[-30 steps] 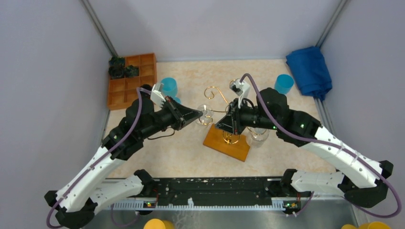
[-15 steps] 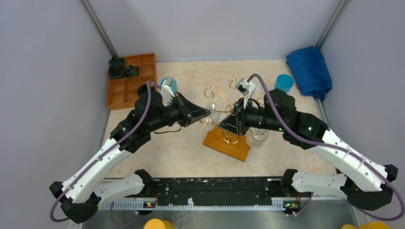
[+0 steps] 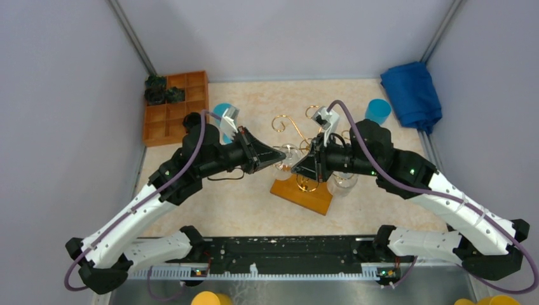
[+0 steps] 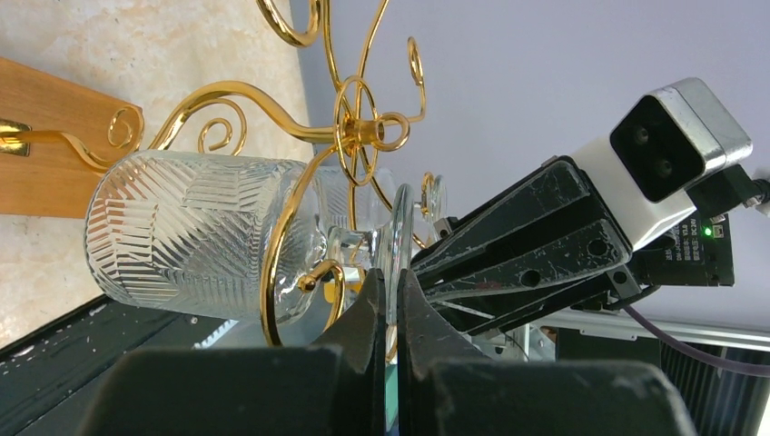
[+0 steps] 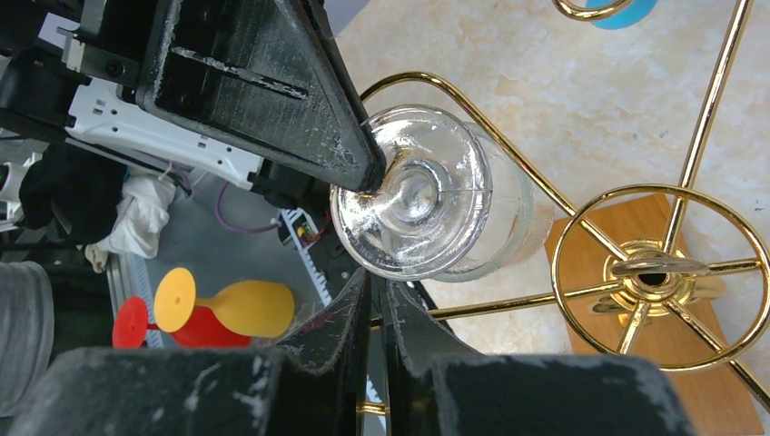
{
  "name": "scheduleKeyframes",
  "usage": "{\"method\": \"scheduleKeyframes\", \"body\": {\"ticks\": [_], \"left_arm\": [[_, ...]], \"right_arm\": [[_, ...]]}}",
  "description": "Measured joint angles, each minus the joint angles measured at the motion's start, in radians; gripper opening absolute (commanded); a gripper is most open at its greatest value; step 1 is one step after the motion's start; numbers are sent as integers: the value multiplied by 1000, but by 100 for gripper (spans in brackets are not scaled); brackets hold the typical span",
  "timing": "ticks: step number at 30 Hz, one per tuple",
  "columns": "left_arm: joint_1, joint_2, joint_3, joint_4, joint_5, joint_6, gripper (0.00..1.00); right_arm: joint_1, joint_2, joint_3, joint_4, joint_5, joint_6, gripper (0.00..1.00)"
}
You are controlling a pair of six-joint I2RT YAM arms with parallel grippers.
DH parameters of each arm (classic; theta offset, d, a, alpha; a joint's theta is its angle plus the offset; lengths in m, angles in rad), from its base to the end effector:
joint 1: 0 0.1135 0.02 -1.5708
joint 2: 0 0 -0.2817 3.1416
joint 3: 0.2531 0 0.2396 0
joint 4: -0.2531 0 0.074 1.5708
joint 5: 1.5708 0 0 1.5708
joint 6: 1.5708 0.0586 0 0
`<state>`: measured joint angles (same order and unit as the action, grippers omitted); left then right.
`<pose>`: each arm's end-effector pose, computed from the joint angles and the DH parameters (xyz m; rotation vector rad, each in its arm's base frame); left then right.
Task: Take the wine glass off the wine glass rack
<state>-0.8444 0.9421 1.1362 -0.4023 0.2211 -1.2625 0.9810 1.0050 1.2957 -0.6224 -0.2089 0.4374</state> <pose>0.1224 -0.1571 0.4178 -0.2531 2.1117 -1.6091 0.1001 0.1715 0.4325 -0.7030 1.9475 1.1233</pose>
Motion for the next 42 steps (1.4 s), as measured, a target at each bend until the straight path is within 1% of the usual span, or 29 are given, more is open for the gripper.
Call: {"method": "scheduleKeyframes", "body": {"ticks": [8,16,27,34,38,42], "left_arm": [[-31,-35,0,-38,-45,0,0],[-37,-61,0,-71,-53,1,0],[-37,-42,0,-59,-57,8,0],[-35,-7,-10,-20,-57,2,0],[-62,-5,-13,-2,-88,-2,0],[-96,-8,-14,-1,-127,-3,0]], "right_arm": [[1,5,0,-11,2,-3,8],[1,27,0,-17,3,-10,8],[0,36,2,-23,27,-15,5],[1,34,2,-31,37,-17,5],[0,25,2,-38,53,-18,4],[0,24,3,-48,56,-18,1]]}}
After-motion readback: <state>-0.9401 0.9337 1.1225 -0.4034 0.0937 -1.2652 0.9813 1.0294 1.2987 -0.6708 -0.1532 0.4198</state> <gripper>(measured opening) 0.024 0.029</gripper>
